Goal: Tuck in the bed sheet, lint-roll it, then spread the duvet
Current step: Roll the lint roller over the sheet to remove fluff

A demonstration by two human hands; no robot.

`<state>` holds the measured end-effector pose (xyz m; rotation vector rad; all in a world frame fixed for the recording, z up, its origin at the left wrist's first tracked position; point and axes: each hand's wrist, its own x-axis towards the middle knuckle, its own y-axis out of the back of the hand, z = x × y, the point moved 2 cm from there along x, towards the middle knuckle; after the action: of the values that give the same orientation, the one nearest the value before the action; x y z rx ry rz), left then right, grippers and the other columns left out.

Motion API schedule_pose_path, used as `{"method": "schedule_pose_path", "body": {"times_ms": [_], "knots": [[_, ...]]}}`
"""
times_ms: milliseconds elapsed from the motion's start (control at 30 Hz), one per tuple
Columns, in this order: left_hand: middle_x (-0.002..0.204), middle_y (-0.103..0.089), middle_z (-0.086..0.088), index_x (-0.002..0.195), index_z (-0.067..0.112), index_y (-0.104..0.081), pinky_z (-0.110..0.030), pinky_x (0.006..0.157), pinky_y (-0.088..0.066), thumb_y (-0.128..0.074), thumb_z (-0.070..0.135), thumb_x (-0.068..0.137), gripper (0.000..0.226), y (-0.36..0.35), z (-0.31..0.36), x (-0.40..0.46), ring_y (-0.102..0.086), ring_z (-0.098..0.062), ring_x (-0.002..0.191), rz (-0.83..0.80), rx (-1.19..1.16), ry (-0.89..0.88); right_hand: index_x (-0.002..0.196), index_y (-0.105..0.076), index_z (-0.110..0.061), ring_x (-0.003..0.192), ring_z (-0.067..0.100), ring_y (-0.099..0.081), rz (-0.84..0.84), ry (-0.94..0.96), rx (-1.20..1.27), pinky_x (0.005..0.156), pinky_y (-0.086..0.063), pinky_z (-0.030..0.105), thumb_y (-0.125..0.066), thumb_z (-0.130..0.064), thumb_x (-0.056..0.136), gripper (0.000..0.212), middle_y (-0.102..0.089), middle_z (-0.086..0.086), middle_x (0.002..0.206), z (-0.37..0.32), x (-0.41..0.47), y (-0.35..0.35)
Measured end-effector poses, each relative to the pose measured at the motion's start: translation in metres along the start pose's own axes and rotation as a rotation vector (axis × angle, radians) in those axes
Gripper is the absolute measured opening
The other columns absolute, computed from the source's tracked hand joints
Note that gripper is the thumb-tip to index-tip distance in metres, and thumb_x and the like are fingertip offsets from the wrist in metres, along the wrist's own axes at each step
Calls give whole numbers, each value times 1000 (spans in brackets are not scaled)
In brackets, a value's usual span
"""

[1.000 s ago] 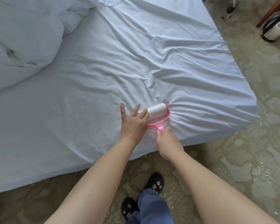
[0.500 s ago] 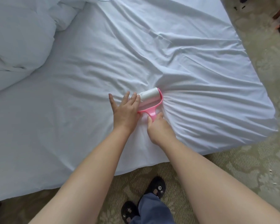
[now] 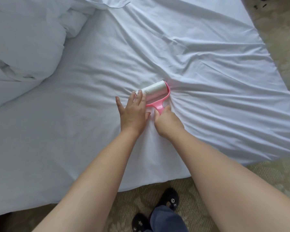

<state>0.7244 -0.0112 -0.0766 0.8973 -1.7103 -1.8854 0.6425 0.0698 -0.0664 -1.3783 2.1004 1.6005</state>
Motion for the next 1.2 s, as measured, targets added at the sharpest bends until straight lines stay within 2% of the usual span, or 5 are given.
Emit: {"method": "schedule_pose_path", "body": {"times_ms": [367,600,833,1067,1200], "knots": [[159,-16,4,152,23,-7,-53,116,7,-47,11,86,78,38,-14,-2,0,-15,148,-199,40,-148,127,-38,-3,116,34,-54,72,12,-10,78,-38,36,-28,-45,102,50,-54,16,128,-11,-23,8],[143,-44,1,148,19,-28,-42,117,-13,-54,7,85,69,55,-4,-48,-34,-17,136,118,-247,-121,119,-42,-6,106,34,-57,217,69,21,71,-35,35,-28,-49,100,49,-59,13,116,-2,-72,9],[154,-28,0,149,21,-27,-38,91,-46,-56,-2,82,76,44,27,-109,-49,-27,123,8,-562,-180,118,-45,-9,103,31,-57,241,-24,75,74,-40,36,-30,-47,100,44,-59,10,114,48,-140,-7],[113,-65,-22,116,-7,-62,-50,86,-52,-77,-12,54,64,7,74,-132,-63,-42,106,170,-478,-384,111,-43,-7,103,34,-58,248,-175,71,69,-37,34,-27,-47,101,44,-60,14,113,104,-150,-20],[103,-62,-16,101,-1,-65,-39,66,-55,-67,-9,66,36,-2,80,-126,-63,-35,89,278,-572,-139,118,-39,-6,103,33,-58,174,-173,100,70,-39,35,-25,-44,102,44,-59,16,115,110,-131,-24]]}}
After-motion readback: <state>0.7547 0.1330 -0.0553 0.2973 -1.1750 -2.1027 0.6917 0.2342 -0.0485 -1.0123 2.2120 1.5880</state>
